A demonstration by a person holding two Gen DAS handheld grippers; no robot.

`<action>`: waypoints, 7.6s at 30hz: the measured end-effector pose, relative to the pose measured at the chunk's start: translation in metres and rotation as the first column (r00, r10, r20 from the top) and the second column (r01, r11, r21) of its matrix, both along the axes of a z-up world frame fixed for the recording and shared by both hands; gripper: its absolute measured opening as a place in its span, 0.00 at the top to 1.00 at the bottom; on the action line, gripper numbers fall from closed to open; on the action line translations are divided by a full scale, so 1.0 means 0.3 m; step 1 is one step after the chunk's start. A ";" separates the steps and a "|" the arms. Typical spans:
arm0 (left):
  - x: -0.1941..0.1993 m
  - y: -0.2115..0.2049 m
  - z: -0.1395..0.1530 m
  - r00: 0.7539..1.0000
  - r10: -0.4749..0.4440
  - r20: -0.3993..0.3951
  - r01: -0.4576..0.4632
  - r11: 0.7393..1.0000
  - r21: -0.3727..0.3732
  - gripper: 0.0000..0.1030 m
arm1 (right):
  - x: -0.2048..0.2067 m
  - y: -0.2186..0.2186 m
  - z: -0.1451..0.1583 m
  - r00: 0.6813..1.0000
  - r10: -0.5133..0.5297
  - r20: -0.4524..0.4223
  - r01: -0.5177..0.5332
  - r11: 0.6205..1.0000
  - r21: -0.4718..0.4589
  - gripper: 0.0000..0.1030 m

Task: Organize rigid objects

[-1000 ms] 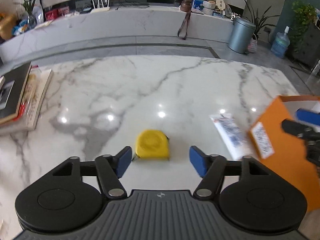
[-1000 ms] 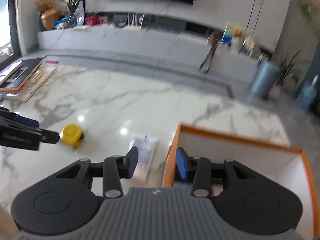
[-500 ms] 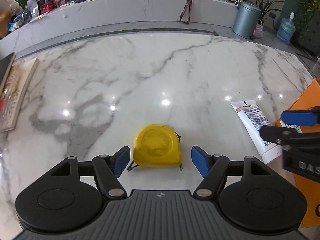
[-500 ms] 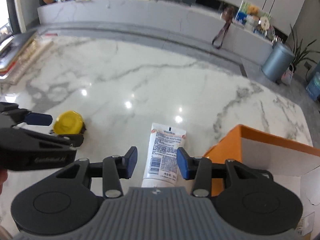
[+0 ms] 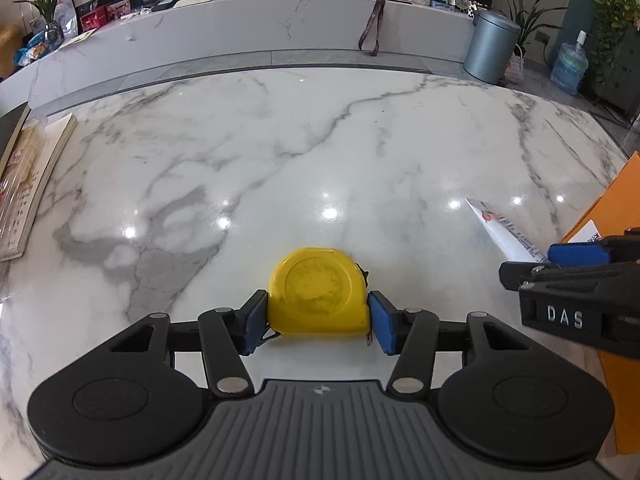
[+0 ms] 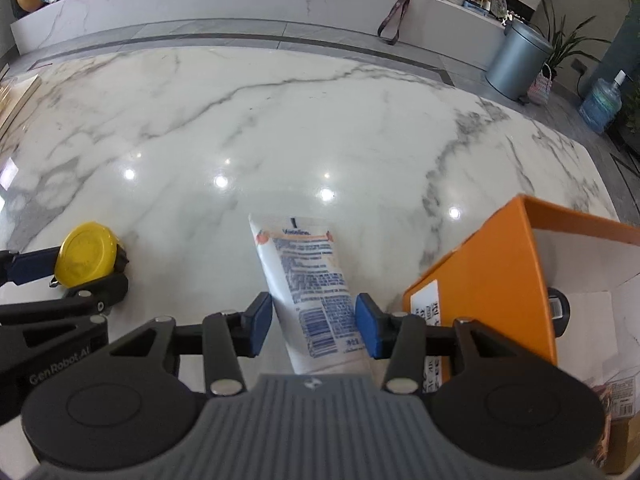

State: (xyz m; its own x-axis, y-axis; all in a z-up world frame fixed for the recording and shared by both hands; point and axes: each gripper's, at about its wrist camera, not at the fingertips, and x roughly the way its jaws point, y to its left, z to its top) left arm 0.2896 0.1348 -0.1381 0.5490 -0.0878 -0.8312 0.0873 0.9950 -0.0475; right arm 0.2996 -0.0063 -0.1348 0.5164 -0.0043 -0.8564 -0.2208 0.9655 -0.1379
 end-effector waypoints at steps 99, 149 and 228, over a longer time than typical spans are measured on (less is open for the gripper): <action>0.048 -1.012 0.063 0.946 -0.232 -0.224 0.205 0.969 -0.138 0.41 | -0.122 -1.091 0.227 0.983 -0.159 0.089 0.100 0.880 0.465 0.54; 0.045 -0.881 0.154 0.979 -0.121 -0.166 0.085 0.975 -0.206 0.38 | -0.017 -0.831 -0.007 0.514 0.801 -0.308 -0.810 0.334 -0.482 0.54; -0.684 -0.883 0.323 0.924 -0.077 0.375 0.057 0.996 0.064 0.11 | -0.841 -1.004 0.273 0.849 -0.230 0.476 0.061 0.937 0.343 0.19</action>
